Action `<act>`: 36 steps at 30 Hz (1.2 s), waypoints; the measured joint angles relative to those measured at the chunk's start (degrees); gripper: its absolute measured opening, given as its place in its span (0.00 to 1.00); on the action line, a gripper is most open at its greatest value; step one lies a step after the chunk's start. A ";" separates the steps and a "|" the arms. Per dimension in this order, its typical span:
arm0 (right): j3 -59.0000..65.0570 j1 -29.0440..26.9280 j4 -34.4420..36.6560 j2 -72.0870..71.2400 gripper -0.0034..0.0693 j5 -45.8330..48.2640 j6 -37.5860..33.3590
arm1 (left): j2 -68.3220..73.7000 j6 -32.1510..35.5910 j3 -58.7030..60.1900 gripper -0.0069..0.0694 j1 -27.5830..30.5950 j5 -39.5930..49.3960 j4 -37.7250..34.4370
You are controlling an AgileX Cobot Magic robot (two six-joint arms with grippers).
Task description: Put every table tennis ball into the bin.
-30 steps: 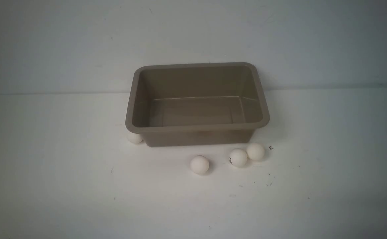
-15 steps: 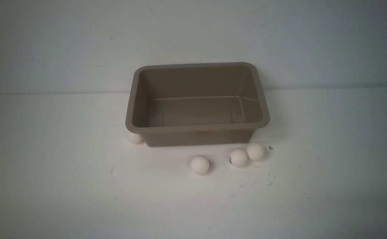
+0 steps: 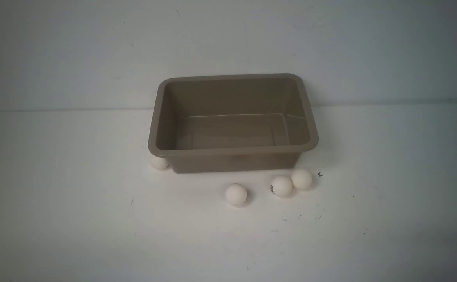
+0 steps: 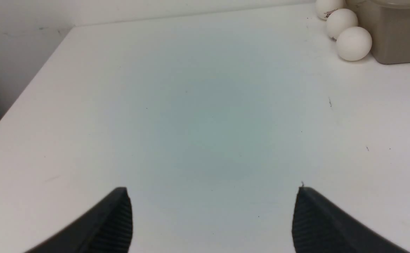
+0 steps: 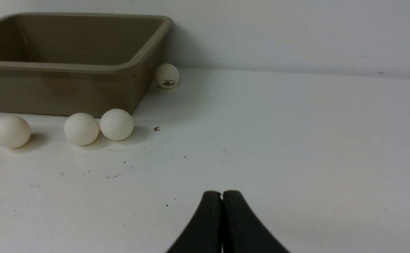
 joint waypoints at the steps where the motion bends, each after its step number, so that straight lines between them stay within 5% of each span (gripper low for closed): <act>1: 0.00 0.00 0.00 0.00 0.02 0.00 0.00 | 0.00 0.00 0.00 0.81 0.00 0.00 0.00; 36: -4.42 0.00 -0.19 0.00 0.02 1.85 0.99 | 0.00 0.00 0.00 0.81 0.00 0.00 0.00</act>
